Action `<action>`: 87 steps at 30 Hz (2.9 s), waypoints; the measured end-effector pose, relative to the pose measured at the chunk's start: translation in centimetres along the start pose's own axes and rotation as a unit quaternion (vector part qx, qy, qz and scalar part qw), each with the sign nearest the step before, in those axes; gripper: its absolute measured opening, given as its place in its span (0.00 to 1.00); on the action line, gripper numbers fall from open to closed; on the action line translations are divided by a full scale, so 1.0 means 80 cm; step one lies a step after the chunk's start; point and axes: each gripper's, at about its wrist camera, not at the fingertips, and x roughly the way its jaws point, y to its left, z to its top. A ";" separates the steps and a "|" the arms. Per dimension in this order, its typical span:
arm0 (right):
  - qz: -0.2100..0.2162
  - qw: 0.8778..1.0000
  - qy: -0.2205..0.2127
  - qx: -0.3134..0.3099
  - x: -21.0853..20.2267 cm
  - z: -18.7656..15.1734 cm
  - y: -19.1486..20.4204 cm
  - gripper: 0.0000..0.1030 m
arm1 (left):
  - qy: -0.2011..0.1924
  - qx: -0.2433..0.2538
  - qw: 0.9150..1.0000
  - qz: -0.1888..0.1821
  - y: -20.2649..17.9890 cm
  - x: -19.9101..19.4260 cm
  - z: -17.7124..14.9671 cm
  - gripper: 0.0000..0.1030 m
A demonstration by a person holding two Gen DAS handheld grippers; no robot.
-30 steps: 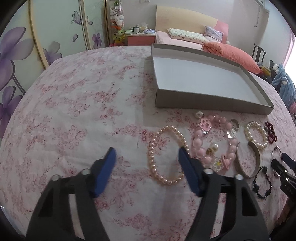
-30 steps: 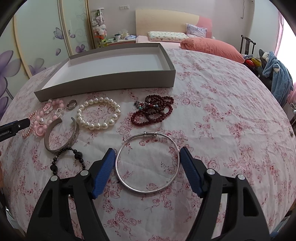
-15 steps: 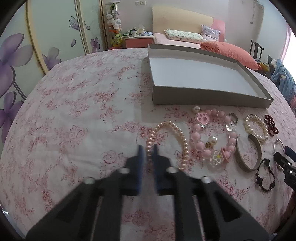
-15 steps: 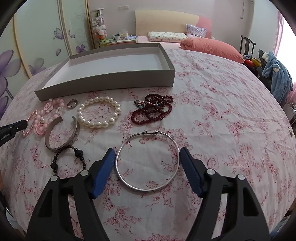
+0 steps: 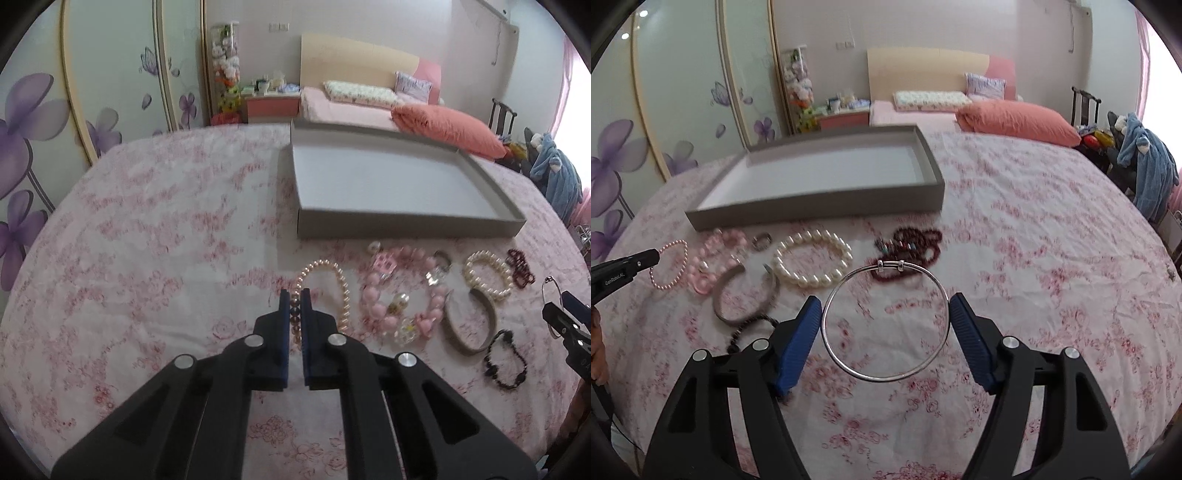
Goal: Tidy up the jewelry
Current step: 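Lower the bangle into the grey tray with the right gripper while the left releases its bracelet there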
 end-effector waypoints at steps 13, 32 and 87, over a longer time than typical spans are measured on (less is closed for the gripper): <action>0.014 0.998 -0.066 -0.020 -0.021 0.023 0.023 0.69 | -0.097 0.034 0.994 0.019 -0.034 -0.063 0.013 0.06; 0.008 0.981 -0.191 -0.037 -0.036 0.093 0.042 0.69 | -0.165 0.063 0.984 0.029 -0.084 -0.074 0.074 0.06; 0.005 0.996 -0.090 0.012 0.079 0.160 0.008 0.76 | -0.103 -0.012 0.995 0.012 -0.034 0.043 0.142 0.25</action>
